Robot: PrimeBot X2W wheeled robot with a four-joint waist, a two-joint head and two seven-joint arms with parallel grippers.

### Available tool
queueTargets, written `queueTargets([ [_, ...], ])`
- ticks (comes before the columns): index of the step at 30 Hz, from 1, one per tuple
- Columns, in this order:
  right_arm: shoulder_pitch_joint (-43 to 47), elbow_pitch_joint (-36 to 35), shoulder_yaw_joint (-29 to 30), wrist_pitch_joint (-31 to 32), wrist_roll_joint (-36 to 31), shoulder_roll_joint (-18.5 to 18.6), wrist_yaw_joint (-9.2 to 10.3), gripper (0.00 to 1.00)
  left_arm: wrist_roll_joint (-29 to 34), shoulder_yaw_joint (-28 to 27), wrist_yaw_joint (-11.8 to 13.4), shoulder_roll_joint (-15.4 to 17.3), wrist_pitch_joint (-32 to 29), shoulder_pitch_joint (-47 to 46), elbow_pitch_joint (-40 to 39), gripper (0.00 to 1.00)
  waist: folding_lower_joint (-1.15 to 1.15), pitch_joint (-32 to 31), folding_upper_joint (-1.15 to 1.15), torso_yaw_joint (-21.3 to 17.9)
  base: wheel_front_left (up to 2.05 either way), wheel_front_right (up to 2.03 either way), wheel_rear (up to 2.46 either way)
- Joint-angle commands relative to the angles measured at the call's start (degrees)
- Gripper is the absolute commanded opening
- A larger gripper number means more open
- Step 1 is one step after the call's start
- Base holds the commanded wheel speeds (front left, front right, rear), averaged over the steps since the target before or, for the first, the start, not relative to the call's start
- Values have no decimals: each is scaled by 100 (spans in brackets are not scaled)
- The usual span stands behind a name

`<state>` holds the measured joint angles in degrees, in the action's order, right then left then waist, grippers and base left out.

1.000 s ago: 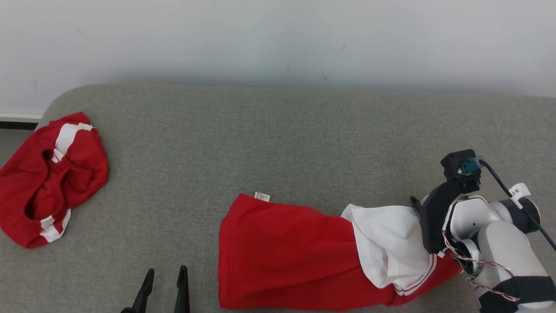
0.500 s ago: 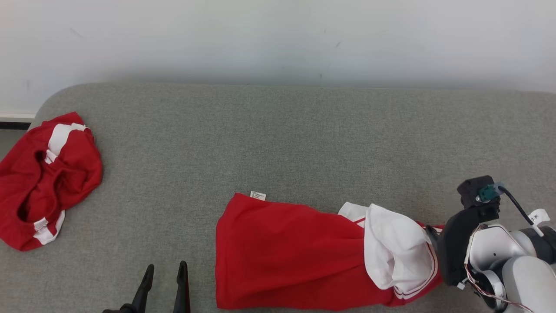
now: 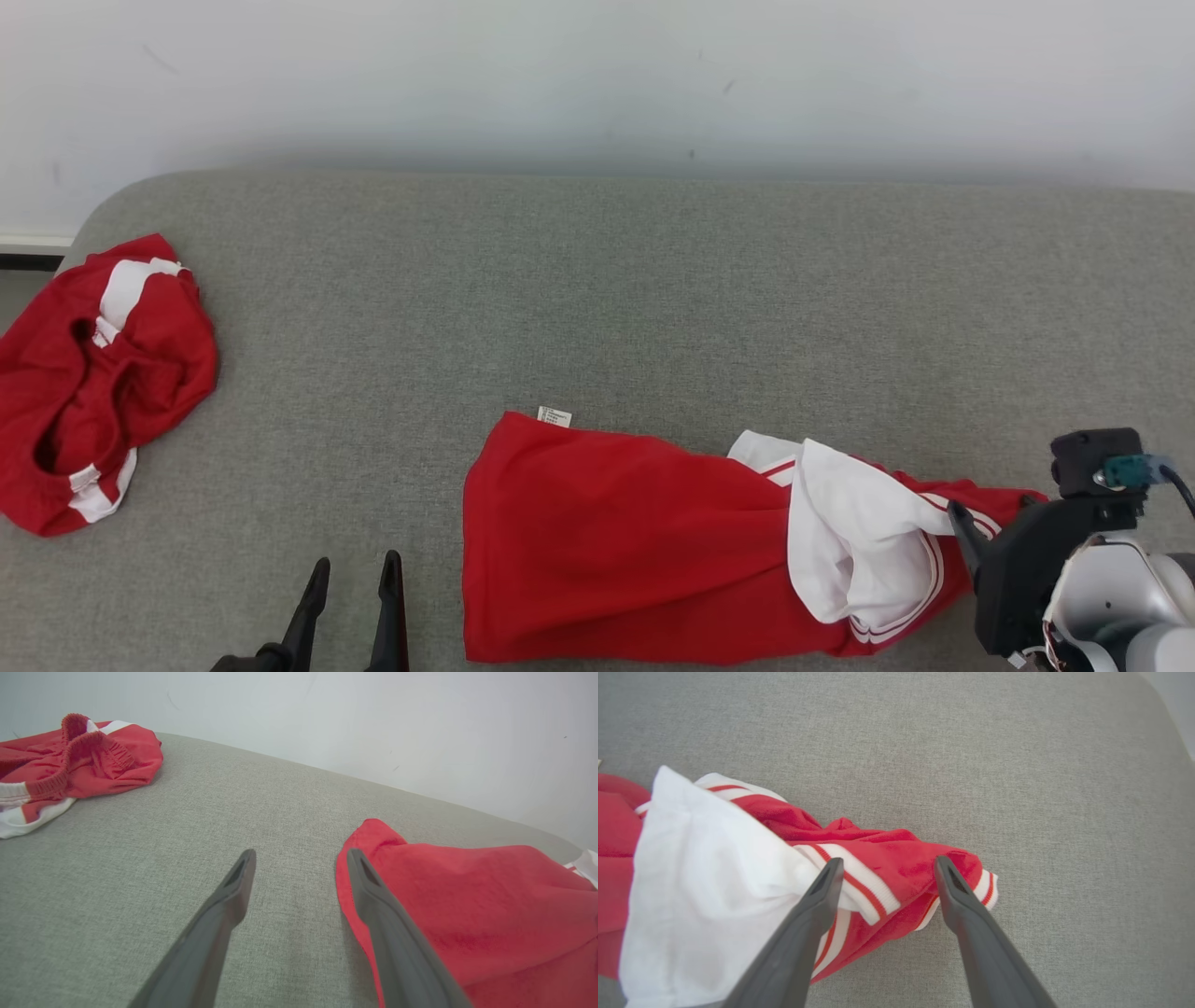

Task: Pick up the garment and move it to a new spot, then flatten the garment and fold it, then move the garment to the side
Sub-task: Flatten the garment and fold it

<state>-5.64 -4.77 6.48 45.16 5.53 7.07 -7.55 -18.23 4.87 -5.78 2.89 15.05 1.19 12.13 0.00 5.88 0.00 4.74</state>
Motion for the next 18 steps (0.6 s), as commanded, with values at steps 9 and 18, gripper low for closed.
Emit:
queueTargets([
  [9, 283, -340, 753, -60, 194, -399, 13, 100, -13, -1, 5, -2, 19, 13, 13, 100, 0, -58, 0, -158, 0, 0, 0],
  [18, -17, 362, 736, -373, 819, -421, 13, 100, 54, 26, -13, -1, 20, 36, 78, 100, 0, -155, 0, -111, 0, 0, 0],
])
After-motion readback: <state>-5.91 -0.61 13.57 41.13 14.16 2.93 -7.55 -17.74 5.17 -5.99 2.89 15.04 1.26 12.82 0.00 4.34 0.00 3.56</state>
